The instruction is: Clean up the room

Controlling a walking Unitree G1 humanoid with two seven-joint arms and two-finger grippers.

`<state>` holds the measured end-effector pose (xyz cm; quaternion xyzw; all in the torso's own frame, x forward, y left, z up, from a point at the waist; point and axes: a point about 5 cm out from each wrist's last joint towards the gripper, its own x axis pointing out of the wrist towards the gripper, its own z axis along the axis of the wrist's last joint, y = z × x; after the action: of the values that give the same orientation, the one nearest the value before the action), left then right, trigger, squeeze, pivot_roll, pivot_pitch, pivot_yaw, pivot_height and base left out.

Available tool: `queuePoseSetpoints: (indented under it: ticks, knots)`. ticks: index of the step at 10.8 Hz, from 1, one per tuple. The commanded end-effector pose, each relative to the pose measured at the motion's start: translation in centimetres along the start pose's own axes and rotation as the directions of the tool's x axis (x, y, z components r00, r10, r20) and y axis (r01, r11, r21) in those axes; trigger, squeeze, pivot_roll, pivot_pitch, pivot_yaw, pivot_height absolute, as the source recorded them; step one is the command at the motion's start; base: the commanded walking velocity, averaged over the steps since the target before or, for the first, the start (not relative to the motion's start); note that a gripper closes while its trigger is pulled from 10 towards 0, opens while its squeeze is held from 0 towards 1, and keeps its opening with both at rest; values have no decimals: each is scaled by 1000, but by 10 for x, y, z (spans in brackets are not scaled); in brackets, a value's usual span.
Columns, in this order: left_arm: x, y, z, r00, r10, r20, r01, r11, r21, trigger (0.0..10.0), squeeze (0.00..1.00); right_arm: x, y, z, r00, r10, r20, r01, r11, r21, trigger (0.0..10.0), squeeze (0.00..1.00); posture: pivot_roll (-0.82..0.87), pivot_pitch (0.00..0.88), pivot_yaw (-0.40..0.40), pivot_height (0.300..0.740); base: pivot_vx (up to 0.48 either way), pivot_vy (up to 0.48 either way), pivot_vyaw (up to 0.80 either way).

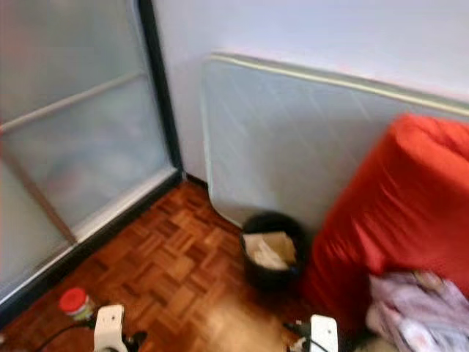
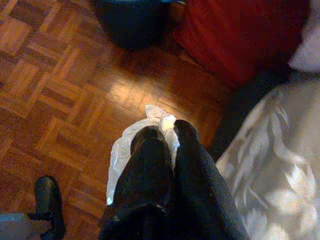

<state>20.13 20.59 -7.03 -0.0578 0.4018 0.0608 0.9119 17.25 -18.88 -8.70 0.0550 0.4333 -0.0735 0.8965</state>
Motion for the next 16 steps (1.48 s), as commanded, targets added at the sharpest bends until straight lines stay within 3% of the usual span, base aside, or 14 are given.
queuePoseSetpoints:
  ticks: [1, 16]
  knots:
    - [-1, 3, -2, 1000, 9, -16, -9, 1000, 1, 10000, 0, 0, 2, 1, 1000, 8, 1, -8, 1000, -15, 10000, 0, 37, 7, -9, 738, 330, 0, 0]
    - [0, 2, -1, 1000, 5, -13, -6, 1000, -2, 10000, 0, 1, 3, 2, 1000, 15, -6, -15, 1000, -13, 10000, 0, 42, 0, -13, 738, 333, 0, 0]
